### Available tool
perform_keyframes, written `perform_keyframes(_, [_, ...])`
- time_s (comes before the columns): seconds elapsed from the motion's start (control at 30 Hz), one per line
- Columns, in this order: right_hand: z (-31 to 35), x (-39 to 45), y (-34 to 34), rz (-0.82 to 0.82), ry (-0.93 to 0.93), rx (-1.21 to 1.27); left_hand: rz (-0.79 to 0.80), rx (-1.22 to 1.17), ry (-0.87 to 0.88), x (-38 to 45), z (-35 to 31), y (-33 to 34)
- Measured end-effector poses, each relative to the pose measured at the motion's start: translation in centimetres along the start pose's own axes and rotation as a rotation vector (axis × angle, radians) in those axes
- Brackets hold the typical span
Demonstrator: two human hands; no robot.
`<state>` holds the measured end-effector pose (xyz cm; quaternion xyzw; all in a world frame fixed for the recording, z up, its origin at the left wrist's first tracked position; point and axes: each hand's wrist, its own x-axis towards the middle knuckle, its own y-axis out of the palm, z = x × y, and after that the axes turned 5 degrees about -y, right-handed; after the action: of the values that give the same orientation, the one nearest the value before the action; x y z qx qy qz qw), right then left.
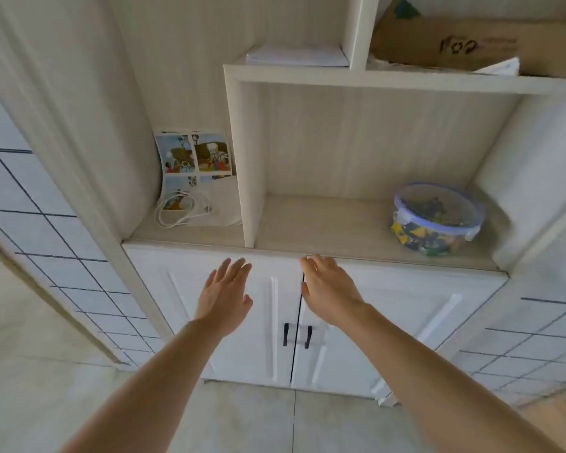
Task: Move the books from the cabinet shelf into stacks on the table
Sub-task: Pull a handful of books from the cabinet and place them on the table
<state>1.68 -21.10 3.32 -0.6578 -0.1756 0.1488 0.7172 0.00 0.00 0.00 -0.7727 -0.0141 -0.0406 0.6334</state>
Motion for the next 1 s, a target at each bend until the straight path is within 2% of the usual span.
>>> perform_keyframes(0.23, [-2.7, 5.1, 3.2, 0.063, -0.109, -0.054, 0.034, -0.018, -0.103, 5.0, -0.1, 3.2])
perform_keyframes(0.47, [-2.6, 4.9, 3.1, 0.047, -0.094, 0.066, 0.020, -0.068, -0.174, 4.4, -0.3, 4.2])
perform_keyframes(0.67, [-0.7, 3.9, 2.0, 0.152, -0.087, 0.099, 0.014, 0.063, -0.149, 3.1, 0.1, 3.6])
perform_keyframes(0.83, [-0.4, 4.7, 0.5, 0.220, 0.143, 0.430, 0.001, 0.138, -0.068, 1.0, 1.2, 3.7])
perform_keyframes(0.93, [0.1, 4.6, 1.8, 0.402, 0.107, 0.538, 0.013, 0.142, -0.041, -0.2, 1.9, 3.7])
perform_keyframes(1.0, [0.5, 3.8, 2.6, 0.443, 0.107, 0.573, 0.012, 0.124, -0.022, -1.0, 2.2, 3.7])
